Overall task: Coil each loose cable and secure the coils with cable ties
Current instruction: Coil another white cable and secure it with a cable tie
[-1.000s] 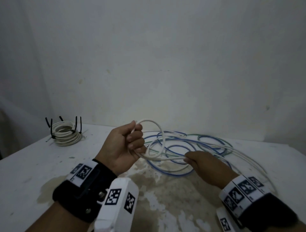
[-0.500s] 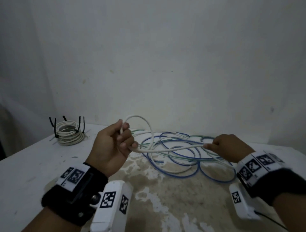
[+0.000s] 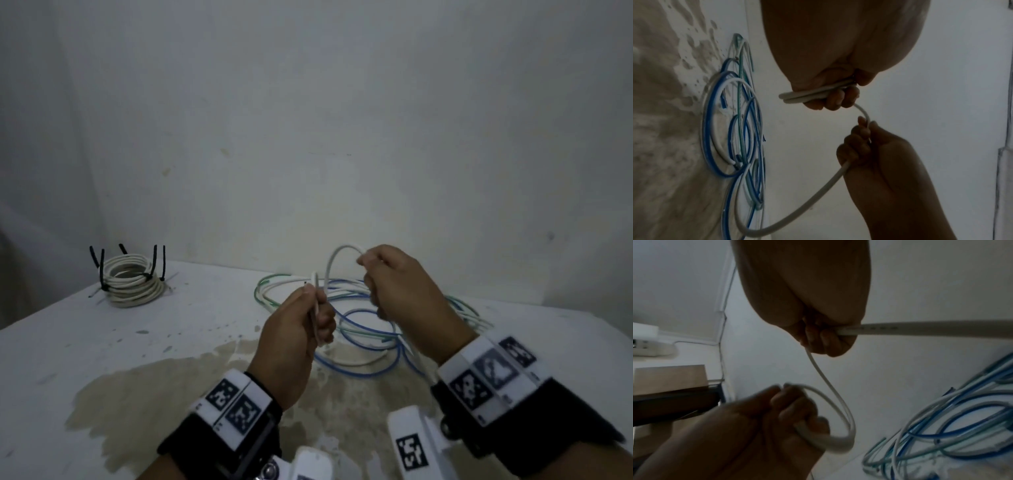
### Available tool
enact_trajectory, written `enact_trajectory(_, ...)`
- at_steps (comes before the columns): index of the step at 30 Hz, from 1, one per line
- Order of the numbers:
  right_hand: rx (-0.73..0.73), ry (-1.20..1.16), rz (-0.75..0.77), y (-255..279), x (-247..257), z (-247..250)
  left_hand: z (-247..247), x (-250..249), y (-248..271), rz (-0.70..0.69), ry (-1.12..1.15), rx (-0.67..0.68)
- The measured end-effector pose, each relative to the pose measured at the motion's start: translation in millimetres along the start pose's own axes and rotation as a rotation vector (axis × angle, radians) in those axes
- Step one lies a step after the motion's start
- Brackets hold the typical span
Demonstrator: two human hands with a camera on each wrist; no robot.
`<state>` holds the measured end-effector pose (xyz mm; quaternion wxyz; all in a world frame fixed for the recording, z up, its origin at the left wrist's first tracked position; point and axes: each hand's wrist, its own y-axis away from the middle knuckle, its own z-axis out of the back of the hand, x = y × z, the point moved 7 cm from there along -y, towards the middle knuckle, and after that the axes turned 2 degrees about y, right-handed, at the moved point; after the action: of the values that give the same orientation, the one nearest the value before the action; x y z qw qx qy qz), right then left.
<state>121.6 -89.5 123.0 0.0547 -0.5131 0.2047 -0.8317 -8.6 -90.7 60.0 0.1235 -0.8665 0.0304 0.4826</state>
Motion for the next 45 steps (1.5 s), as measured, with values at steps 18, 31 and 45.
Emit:
enact_trajectory(18, -0.204, 0.258, 0.465, 58, 22, -31, -19, -11, 3, -0.092, 0.085, -0.065)
enact_trajectory(31, -0.17, 0.302, 0.497, 67, 16, -31, -14, -9, -5, 0.009, 0.172, -0.048)
enact_trajectory(45, 0.14, -0.024, 0.16, 45, 9, -24, -34, -19, 4, -0.142, -0.15, 0.107)
